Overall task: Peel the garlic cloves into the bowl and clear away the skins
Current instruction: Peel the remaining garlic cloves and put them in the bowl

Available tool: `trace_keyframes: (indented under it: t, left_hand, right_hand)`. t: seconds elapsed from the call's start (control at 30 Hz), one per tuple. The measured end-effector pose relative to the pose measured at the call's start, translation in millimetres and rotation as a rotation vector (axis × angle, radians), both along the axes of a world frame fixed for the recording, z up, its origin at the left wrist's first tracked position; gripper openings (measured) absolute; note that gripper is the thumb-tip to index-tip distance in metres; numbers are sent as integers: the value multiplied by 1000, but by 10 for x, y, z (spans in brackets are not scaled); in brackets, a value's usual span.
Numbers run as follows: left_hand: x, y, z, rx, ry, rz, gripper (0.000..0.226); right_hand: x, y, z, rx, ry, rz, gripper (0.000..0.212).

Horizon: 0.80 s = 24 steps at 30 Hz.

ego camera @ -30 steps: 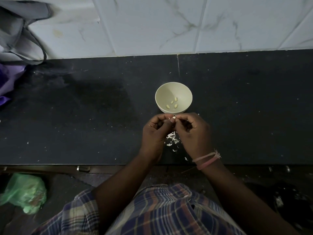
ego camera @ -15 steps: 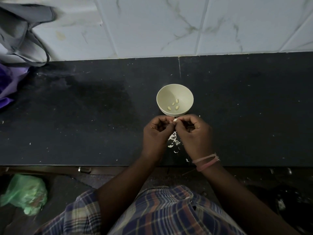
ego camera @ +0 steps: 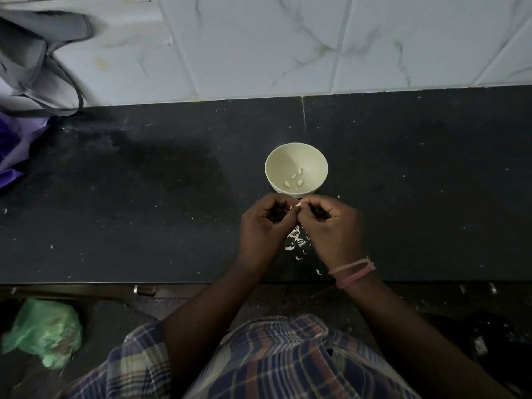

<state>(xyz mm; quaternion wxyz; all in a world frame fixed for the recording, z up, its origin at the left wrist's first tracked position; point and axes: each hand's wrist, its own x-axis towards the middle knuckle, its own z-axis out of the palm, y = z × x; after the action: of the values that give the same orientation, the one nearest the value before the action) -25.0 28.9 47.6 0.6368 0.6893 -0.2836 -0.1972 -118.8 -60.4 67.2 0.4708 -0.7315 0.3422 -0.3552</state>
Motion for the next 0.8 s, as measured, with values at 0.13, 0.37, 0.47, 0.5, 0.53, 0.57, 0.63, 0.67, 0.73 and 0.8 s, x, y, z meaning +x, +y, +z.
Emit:
trace_keyframes:
  t: [0.13, 0.37, 0.47, 0.5, 0.53, 0.57, 0.63, 0.67, 0.73, 0.8]
  left_hand:
    - [-5, 4, 15, -3, 35, -15, 8]
    - [13, 5, 5, -50, 146, -56, 11]
    - [-21, -5, -3, -74, 244, -64, 14]
    - [-30, -11, -14, -78, 274, -64, 15]
    - [-39, -17, -28, -83, 309, -63, 16]
    - [-47, -23, -43, -93, 358, -64, 17]
    - [-60, -38, -51, -125, 498, -66, 20]
    - [-62, -45, -51, -146, 570, -68, 22]
    - [-62, -51, -45, -187, 689, -81, 24]
    - [-51, -58, -33, -220, 790, -91, 21]
  right_hand:
    - [-1, 1, -6, -35, 20, 5, 10]
    - [20, -3, -5, 70, 6, 3, 8]
    - [44, -4, 0, 230, -28, -16, 9]
    - [48, -6, -2, 273, -32, -19, 10]
    - [49, -7, 1, 311, -35, -21, 10]
    - [54, -11, 2, 345, -41, -21, 11]
    - [61, -14, 2, 417, -66, -15, 12]
    - [64, -17, -6, 446, -74, -11, 12]
    - [71, -15, -16, 476, -81, -4, 11]
    - [76, -19, -30, 506, -104, -6, 10]
